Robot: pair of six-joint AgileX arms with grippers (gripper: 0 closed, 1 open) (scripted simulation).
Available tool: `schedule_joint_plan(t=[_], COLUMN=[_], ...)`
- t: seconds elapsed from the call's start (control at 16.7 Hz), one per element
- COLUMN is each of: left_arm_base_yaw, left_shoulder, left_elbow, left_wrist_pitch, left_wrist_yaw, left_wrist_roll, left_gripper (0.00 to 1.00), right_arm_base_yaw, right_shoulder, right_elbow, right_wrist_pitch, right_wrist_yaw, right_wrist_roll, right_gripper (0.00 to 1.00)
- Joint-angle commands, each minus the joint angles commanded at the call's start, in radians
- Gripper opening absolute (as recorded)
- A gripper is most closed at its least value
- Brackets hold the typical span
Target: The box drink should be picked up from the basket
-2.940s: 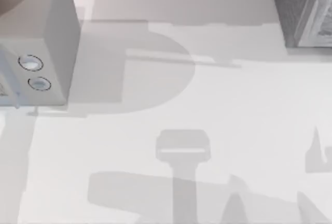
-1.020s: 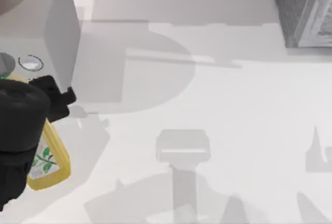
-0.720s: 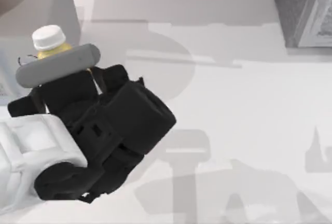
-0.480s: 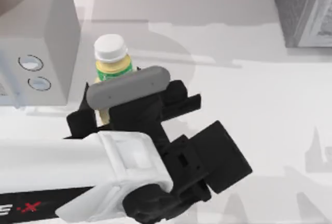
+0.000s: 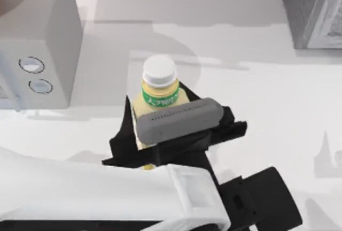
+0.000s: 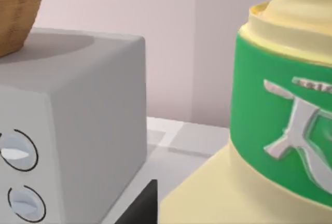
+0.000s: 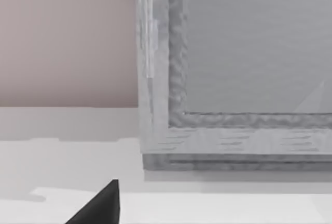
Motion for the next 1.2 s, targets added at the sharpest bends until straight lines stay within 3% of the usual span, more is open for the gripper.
schedule_joint_plan(t=[0.3,0.54,0.78,1.2], left_arm_base_yaw=[0.005,0.005,0.011,0.053], left_shoulder=[0.004,0.046,0.112,0.207], left_elbow=[-0.011,-0.035,-0.083,-0.209], left_wrist_pitch=[0.046,0.236,0.589,1.394], left_wrist_yaw=[0.011,0.019,0.021,0.064], left_wrist_roll=[0.025,0.164,0.402,0.932], left_gripper=[0.00,0.00,0.00,0.00], right_arm_base_yaw=[0.000,0.000,0.000,0.000], right_shoulder=[0.000,0.000,0.000,0.000], right_elbow=[0.000,0.000,0.000,0.000], right_wrist_pitch=[0.000,0.000,0.000,0.000], right_wrist_yaw=[0.000,0.000,0.000,0.000], right_wrist_roll=[0.000,0.000,0.000,0.000], right_gripper=[1.00,1.00,1.00,1.00])
